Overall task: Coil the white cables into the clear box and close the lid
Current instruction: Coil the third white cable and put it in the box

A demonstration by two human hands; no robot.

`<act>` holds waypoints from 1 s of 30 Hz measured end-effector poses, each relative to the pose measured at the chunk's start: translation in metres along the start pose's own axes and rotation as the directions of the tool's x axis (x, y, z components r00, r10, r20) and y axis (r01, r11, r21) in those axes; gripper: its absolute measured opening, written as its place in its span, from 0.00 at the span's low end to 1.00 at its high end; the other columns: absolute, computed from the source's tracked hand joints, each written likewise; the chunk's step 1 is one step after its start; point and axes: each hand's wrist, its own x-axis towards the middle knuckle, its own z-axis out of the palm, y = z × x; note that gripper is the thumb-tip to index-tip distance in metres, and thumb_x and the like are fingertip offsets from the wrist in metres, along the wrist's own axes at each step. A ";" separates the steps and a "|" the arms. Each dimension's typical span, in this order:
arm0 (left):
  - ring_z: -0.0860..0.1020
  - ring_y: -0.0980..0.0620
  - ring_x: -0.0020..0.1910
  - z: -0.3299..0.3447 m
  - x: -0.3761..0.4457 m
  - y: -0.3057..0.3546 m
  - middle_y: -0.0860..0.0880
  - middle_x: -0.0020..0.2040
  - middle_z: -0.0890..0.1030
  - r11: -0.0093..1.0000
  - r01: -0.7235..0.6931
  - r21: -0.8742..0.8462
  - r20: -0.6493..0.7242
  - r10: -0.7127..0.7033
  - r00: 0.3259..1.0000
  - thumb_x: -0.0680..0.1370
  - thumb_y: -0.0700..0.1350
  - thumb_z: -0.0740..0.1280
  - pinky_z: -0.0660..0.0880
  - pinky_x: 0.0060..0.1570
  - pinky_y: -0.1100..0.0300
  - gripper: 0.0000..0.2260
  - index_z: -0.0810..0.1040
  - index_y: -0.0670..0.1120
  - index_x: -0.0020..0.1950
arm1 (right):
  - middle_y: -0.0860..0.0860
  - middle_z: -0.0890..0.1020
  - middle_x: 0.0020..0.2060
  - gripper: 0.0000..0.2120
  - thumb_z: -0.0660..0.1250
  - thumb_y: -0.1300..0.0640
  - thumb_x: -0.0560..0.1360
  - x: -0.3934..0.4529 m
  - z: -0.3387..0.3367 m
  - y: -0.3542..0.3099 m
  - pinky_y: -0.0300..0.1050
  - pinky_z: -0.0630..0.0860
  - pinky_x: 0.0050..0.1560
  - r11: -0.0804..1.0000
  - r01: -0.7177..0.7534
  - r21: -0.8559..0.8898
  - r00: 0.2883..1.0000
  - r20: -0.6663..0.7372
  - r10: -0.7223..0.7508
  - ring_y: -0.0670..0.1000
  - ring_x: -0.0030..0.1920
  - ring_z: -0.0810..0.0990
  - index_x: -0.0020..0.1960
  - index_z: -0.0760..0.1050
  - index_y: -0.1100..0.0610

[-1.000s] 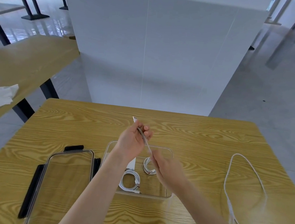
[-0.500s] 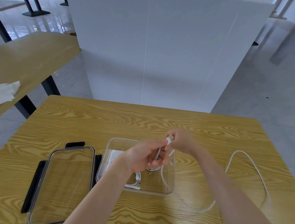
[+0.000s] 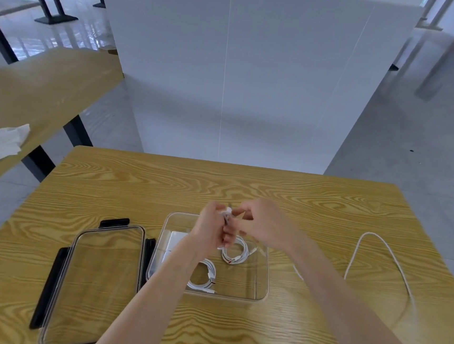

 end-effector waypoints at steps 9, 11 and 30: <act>0.82 0.48 0.38 -0.016 0.008 0.011 0.44 0.35 0.83 0.816 -0.275 -0.508 -0.069 0.279 0.958 0.82 0.46 0.53 0.75 0.47 0.57 0.15 0.67 0.44 0.37 | 0.48 0.76 0.32 0.15 0.50 0.55 0.80 -0.008 0.055 0.028 0.55 0.76 0.37 0.943 0.160 -0.293 0.963 -0.162 -0.214 0.54 0.32 0.77 0.65 0.65 0.52; 0.82 0.50 0.34 -0.015 0.004 0.014 0.45 0.34 0.83 0.761 -0.270 -0.591 -0.022 0.319 0.948 0.82 0.47 0.52 0.80 0.40 0.58 0.16 0.68 0.43 0.37 | 0.50 0.77 0.32 0.12 0.49 0.53 0.81 -0.012 0.058 0.034 0.53 0.75 0.35 0.929 0.168 -0.328 0.961 -0.155 -0.228 0.53 0.31 0.75 0.56 0.68 0.55; 0.59 0.57 0.18 0.020 -0.007 -0.023 0.53 0.22 0.62 0.616 -0.011 0.788 0.136 -0.156 0.978 0.77 0.42 0.57 0.55 0.24 0.65 0.16 0.59 0.48 0.30 | 0.45 0.71 0.25 0.08 0.72 0.53 0.68 0.020 -0.017 0.024 0.38 0.63 0.28 0.906 -0.103 -0.410 0.994 -0.019 0.105 0.44 0.27 0.67 0.35 0.76 0.55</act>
